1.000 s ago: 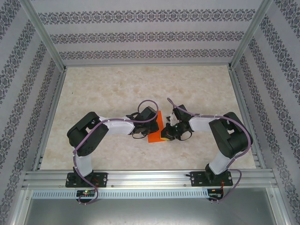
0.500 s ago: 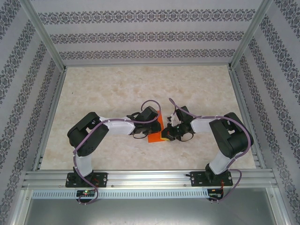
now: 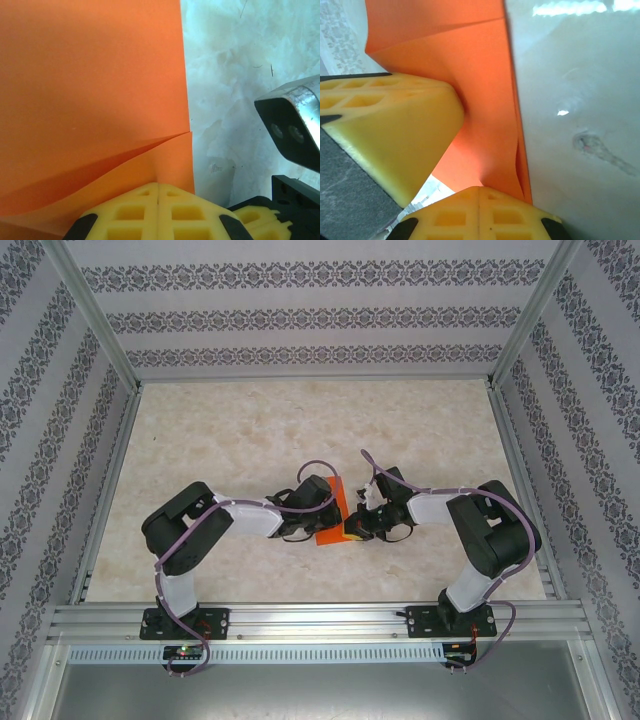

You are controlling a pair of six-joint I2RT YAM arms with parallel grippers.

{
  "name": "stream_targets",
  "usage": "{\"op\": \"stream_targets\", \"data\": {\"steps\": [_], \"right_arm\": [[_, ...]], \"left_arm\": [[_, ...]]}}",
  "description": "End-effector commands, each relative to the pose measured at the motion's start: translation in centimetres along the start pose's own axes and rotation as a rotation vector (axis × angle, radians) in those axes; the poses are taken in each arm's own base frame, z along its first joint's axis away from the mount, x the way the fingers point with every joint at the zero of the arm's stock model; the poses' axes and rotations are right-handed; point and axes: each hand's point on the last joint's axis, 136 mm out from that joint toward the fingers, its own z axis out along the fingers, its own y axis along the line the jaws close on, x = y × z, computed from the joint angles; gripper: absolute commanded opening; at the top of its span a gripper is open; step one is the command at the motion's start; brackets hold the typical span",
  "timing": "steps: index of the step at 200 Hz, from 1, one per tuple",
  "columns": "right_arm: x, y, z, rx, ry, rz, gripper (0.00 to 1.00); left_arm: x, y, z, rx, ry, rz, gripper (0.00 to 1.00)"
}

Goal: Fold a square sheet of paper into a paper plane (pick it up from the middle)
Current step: Fold the triangle a second time at the center of the table.

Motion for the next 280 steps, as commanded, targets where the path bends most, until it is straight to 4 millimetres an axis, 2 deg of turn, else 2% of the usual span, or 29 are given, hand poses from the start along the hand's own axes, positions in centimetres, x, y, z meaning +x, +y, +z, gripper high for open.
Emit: {"op": "stream_targets", "data": {"steps": [1,65,123,181,207,235,260,280], "right_arm": [[2.0,-6.6,1.0,0.226,0.018,0.116,0.02],[2.4,-7.4,1.0,0.239,0.028,0.125,0.0],[2.6,-7.5,1.1,0.239,0.04,0.129,0.0],[2.5,-7.6,1.1,0.242,0.041,0.13,0.0],[2.5,-7.4,1.2,0.233,0.043,0.129,0.0],[1.5,-4.6,0.3,0.168,0.014,0.076,0.0],[-0.2,-0.2,-1.8,0.106,-0.06,-0.009,0.03],[-1.2,3.0,-2.5,0.071,-0.088,-0.067,0.05]], "left_arm": [[-0.4,3.5,-0.6,-0.091,-0.048,-0.033,0.01],[-2.7,3.3,-1.4,-0.076,-0.096,-0.003,0.04],[-4.4,4.9,-1.8,-0.071,-0.131,-0.007,0.04],[-5.6,7.7,-2.9,-0.055,-0.174,-0.049,0.05],[-5.7,7.2,-2.6,-0.02,-0.147,-0.032,0.06],[-5.0,6.2,-2.2,0.021,-0.092,0.004,0.07],[-3.8,4.9,-2.0,0.054,-0.024,0.068,0.08],[-3.0,3.7,-1.6,0.074,0.022,0.112,0.08]]}}
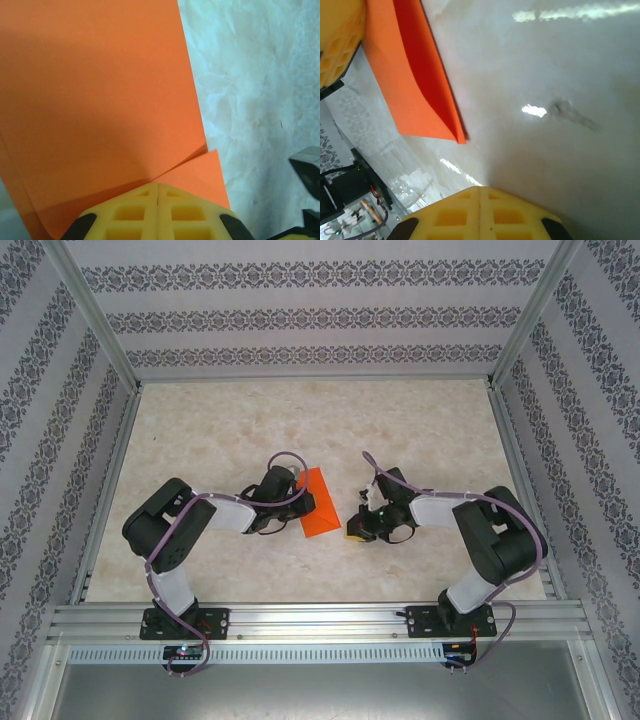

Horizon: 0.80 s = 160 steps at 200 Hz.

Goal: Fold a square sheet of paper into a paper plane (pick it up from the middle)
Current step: Fold the triangle a second time at the center of the table.

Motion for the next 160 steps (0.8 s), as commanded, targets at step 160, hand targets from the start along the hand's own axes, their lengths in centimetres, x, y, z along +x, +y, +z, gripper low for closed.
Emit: {"op": "stream_targets", "data": {"steps": [160], "right_arm": [[-1.3,-3.8,4.6,0.204,0.093,0.014,0.03]], "left_arm": [[0.7,0.8,-0.8,-0.094,0.032,0.063,0.1]]}}
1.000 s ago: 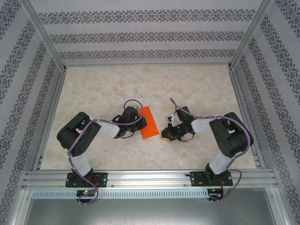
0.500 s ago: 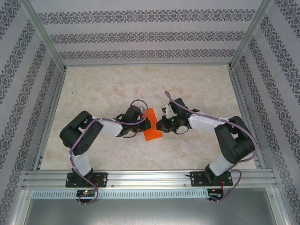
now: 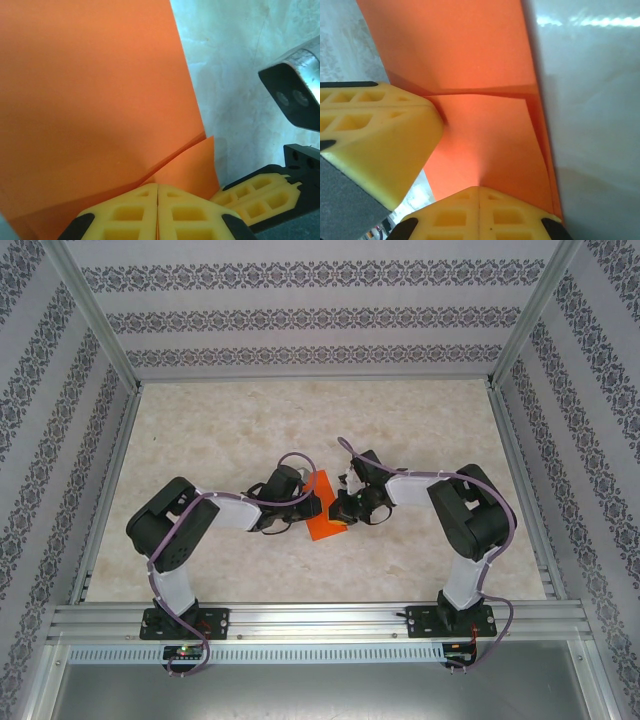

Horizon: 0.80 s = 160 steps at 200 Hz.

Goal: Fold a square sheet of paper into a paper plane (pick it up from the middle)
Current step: Fold the triangle a second time at the center of the table.

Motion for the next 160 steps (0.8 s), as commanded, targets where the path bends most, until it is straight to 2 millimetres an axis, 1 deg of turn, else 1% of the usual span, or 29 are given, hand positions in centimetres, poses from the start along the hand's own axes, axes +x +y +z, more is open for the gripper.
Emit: {"op": "stream_targets", "data": {"steps": [1,26,77,93,120,131,140,160], "right_arm": [[3.3,-6.0,1.4,0.16,0.073,0.084,0.03],[3.8,-6.5,1.5,0.156,0.08,0.094,0.03],[3.6,-5.8,1.4,0.129,0.08,0.087,0.03],[3.6,-5.7,1.5,0.122,0.082,0.089,0.03],[3.7,-5.5,1.5,0.103,0.076,0.099,0.03],[3.8,-5.3,1.4,0.095,0.071,0.106,0.03],[3.8,-5.3,1.4,0.095,0.063,0.114,0.03],[4.0,-4.8,1.3,0.073,0.027,0.152,0.03]], "left_arm": [[-0.4,1.7,-1.2,-0.09,-0.027,0.009,0.1],[-1.3,2.9,-1.8,-0.094,-0.054,-0.023,0.1],[-2.5,5.0,-2.2,-0.118,-0.087,-0.035,0.1],[-3.0,5.4,-2.6,-0.119,-0.102,-0.04,0.1],[-3.3,6.8,-3.4,-0.162,-0.109,-0.048,0.1],[-3.4,6.7,-3.7,-0.159,-0.111,-0.052,0.1],[-3.6,6.2,-4.0,-0.146,-0.113,-0.049,0.1],[-4.4,4.2,-5.2,-0.099,-0.131,-0.037,0.12]]}}
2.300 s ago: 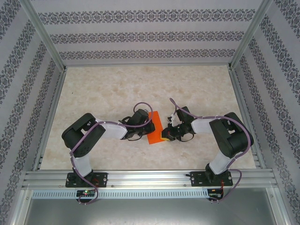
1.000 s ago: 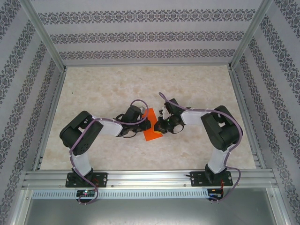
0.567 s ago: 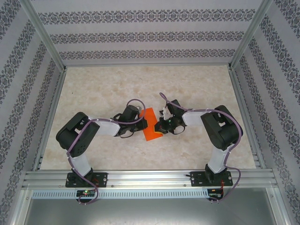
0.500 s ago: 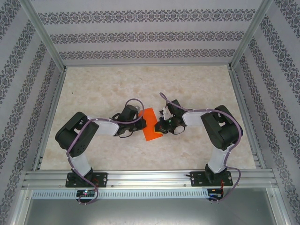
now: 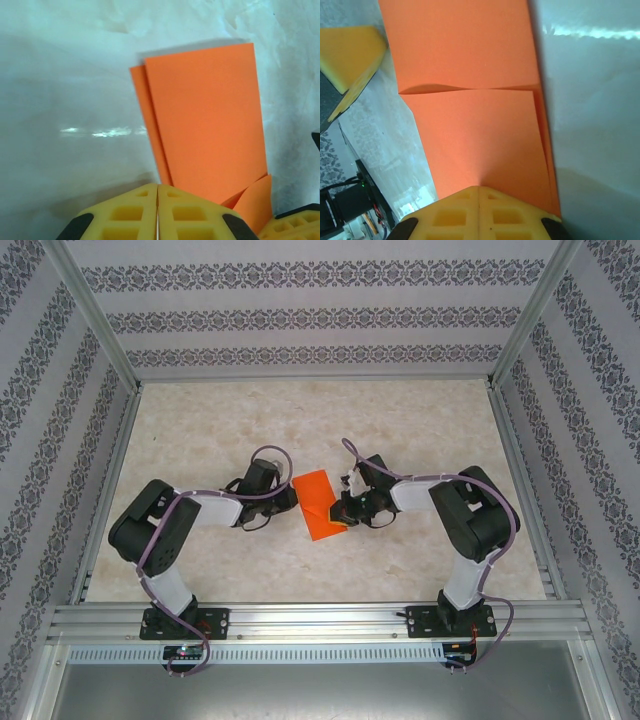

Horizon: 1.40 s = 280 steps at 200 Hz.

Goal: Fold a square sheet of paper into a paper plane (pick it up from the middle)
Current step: Fold the triangle a second time at the center of the table.

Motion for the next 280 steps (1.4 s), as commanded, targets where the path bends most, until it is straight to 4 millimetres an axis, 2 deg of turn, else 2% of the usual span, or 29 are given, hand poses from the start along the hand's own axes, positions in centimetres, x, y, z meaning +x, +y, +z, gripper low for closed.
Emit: {"op": "stream_targets", "data": {"steps": [1,12,40,55,84,107,130,169,195,220,247,280], "right_arm": [[4.0,-4.8,0.9,0.151,0.055,0.178,0.03],[4.2,-4.5,0.8,0.137,0.025,0.206,0.03],[4.1,-1.7,0.2,0.078,-0.069,0.238,0.04],[4.1,-0.4,-0.2,0.063,-0.118,0.251,0.05],[3.2,1.5,-1.6,0.032,-0.197,0.249,0.07],[2.4,3.7,-3.0,0.021,-0.219,0.152,0.1],[2.4,4.1,-3.6,0.044,-0.207,0.098,0.1],[2.4,4.4,-2.1,0.019,-0.126,0.066,0.07],[2.1,3.9,-1.3,0.034,-0.096,0.059,0.06],[2.2,3.2,-0.5,0.048,-0.065,0.064,0.06],[2.2,2.3,0.0,0.064,-0.052,0.073,0.05],[2.6,1.6,0.4,0.069,-0.029,0.086,0.05]], "left_arm": [[-1.0,-0.9,-1.9,0.011,-0.029,0.029,0.12],[-1.4,-2.2,-2.8,0.04,-0.038,0.039,0.13],[-1.7,-5.2,-4.8,0.092,-0.042,0.067,0.16],[-0.9,-7.2,-5.4,0.141,-0.018,0.092,0.17],[1.7,-9.2,-5.1,0.157,0.038,0.109,0.17],[3.4,-9.2,-4.6,0.16,0.058,0.086,0.15],[4.2,-8.4,-4.3,0.149,0.061,0.059,0.12],[5.1,-8.0,-2.9,0.126,0.089,0.043,0.08],[5.5,-8.7,-2.0,0.14,0.105,0.047,0.08],[6.0,-8.5,-0.9,0.117,0.13,0.048,0.07],[6.3,-8.1,0.0,0.106,0.138,0.05,0.06],[7.0,-6.6,1.2,0.056,0.159,0.053,0.05]]}}
